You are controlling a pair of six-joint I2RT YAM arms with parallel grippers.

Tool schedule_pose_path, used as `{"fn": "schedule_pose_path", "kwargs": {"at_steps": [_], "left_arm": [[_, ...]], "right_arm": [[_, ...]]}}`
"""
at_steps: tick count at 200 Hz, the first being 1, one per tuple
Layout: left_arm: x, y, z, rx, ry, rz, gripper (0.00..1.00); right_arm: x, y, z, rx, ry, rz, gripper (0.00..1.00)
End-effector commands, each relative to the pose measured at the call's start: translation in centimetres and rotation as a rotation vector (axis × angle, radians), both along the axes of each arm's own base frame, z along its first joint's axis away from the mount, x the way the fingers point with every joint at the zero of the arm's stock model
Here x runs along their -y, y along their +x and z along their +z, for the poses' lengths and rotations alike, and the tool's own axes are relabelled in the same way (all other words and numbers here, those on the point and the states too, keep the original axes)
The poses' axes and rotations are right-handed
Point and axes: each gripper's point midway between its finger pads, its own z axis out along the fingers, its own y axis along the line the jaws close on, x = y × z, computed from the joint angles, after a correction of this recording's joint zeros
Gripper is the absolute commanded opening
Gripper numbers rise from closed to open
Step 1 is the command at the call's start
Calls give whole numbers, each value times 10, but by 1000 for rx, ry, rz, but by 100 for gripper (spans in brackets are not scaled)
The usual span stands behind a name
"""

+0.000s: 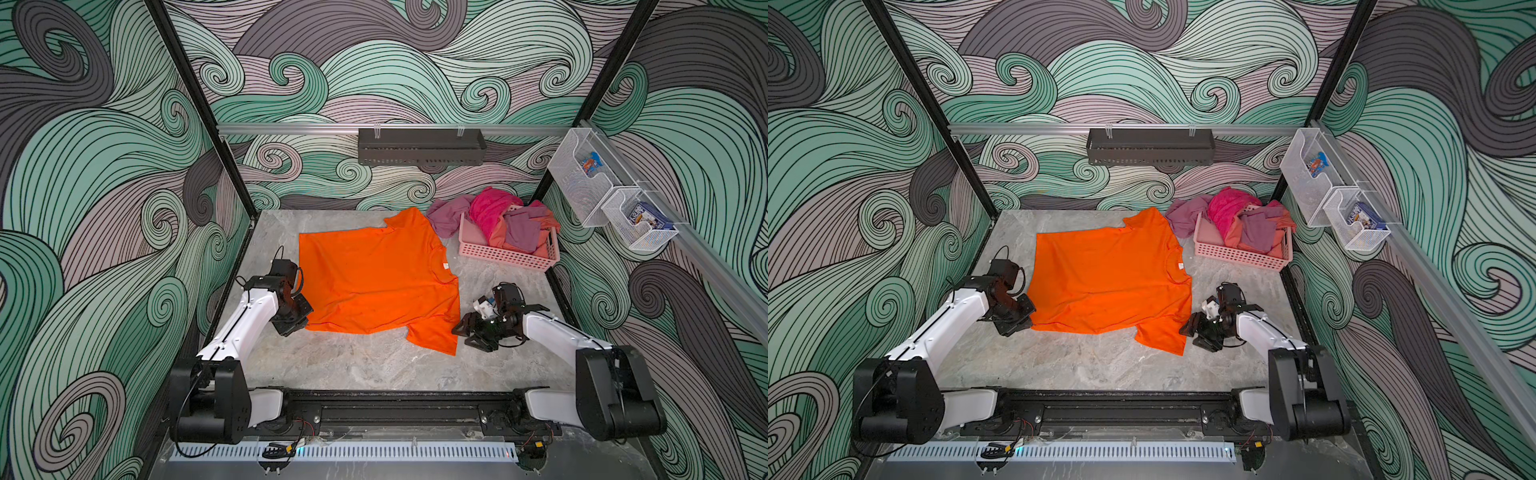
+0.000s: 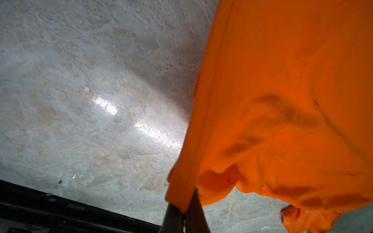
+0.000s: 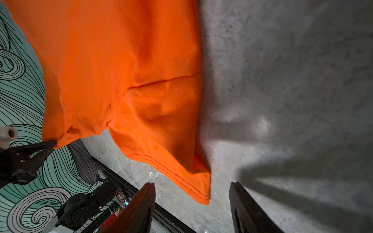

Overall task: Fold and stack t-shirts
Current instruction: Fold the T-shirt.

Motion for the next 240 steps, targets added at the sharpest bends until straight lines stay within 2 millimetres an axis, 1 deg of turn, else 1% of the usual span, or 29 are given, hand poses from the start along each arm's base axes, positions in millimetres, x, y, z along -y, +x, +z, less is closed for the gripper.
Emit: {"fn": "schedule_pose_path", "kwargs": {"at_steps": [1, 19, 30, 42, 60, 67, 77, 90, 111, 129, 143, 160, 186, 200, 215, 240], "left_arm": [[-2, -3, 13, 9, 6, -10, 0], [-3, -4, 13, 8, 9, -8, 0], [-3, -5, 14, 9, 8, -8, 0], [-3, -5, 15, 12, 8, -5, 0], [-3, -6, 16, 13, 11, -1, 0], [-4, -7, 17, 13, 10, 1, 0], [-4, -8, 18, 18, 8, 5, 0], [-4, -10, 19, 14, 7, 9, 0], [-3, -16, 19, 1, -2, 16, 0], [-1, -24, 20, -18, -15, 24, 0], [1, -32, 19, -39, -24, 33, 0], [4, -42, 19, -60, -44, 47, 0], [8, -60, 20, -94, -74, 79, 0], [9, -68, 21, -102, -80, 95, 0], [9, -68, 22, -84, -86, 102, 0], [11, -57, 25, -57, -96, 105, 0]], "right_arm": [[-4, 11, -8, 22, 30, 11, 60], [-7, 13, -18, -7, 54, 14, 56], [-9, 13, -23, -29, 61, 14, 52], [-11, 13, -25, -42, 78, 23, 42], [-16, 11, -18, -39, 115, 37, 20], [-17, 7, -16, -47, 117, 43, 14], [-16, 2, -10, -47, 114, 53, 7], [-14, -5, 0, -49, 103, 64, 3], [-12, -15, 23, -30, 92, 75, 2], [-11, -20, 45, 1, 83, 80, 4], [-9, -26, 56, -2, 77, 82, 4], [-10, -35, 63, -28, 83, 89, 4], [-14, -54, 68, -118, 121, 91, 2], [-15, -59, 74, -122, 129, 97, 3], [-13, -57, 80, -107, 117, 100, 5], [-18, -46, 91, -132, 147, 89, 8]]}}
